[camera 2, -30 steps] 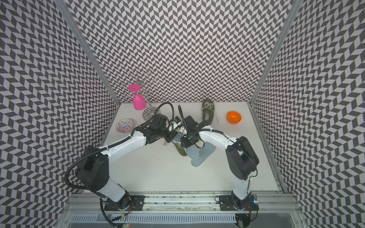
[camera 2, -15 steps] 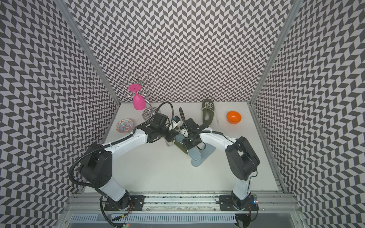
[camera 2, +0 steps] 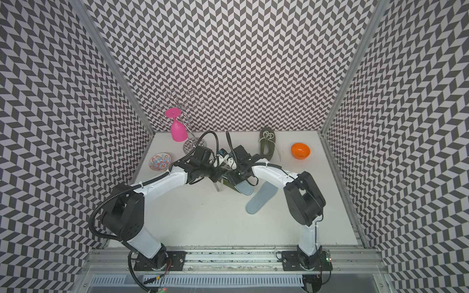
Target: Insert the insole into the shoe
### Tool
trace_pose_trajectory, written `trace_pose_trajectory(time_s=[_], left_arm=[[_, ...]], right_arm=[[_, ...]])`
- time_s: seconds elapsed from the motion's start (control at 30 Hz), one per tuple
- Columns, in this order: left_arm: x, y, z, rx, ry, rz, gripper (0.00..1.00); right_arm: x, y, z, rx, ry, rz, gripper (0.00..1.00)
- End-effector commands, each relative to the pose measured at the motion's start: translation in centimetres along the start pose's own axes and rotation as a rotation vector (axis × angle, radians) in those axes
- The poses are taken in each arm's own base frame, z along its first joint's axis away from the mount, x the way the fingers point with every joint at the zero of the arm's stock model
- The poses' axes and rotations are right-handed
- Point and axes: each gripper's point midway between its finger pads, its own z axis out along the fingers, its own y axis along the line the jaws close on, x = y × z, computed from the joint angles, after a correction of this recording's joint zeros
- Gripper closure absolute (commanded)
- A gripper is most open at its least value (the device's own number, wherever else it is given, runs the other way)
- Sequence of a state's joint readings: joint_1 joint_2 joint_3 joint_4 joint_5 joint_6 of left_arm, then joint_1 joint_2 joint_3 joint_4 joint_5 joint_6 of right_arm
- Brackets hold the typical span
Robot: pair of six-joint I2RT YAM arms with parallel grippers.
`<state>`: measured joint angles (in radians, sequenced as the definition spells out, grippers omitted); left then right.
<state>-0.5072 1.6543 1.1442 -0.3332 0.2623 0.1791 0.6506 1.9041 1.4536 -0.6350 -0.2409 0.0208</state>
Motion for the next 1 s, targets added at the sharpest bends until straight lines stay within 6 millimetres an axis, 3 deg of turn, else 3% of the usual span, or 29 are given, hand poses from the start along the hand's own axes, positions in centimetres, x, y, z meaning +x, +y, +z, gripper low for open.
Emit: trace_pose_trajectory(time_s=[0.0, 0.17, 0.43, 0.77, 0.97], left_arm=[[-1.2, 0.3, -0.4, -0.002, -0.03, -0.036, 1.0], [-0.2, 1.5, 0.7, -0.044, 0.015, -0.09, 1.0], [-0.3, 1.8, 1.4, -0.048, 0.019, -0.13, 1.0], [-1.9, 0.0, 0.3, 0.048, -0.051, -0.117, 1.0], [-3.0, -2.2, -0.5, 0.153, -0.094, -0.07, 1.0]], right_arm=[[-2.1, 0.4, -2.2, -0.009, -0.105, -0.003, 0.37], [-0.7, 1.2, -4.2, -0.052, -0.107, 0.04, 0.32], [1.1, 1.2, -5.1, -0.088, -0.102, 0.084, 0.3], [0.6, -0.5, -1.2, -0.03, -0.069, 0.03, 0.42], [-2.1, -0.7, -1.0, 0.004, -0.143, -0.011, 0.42]])
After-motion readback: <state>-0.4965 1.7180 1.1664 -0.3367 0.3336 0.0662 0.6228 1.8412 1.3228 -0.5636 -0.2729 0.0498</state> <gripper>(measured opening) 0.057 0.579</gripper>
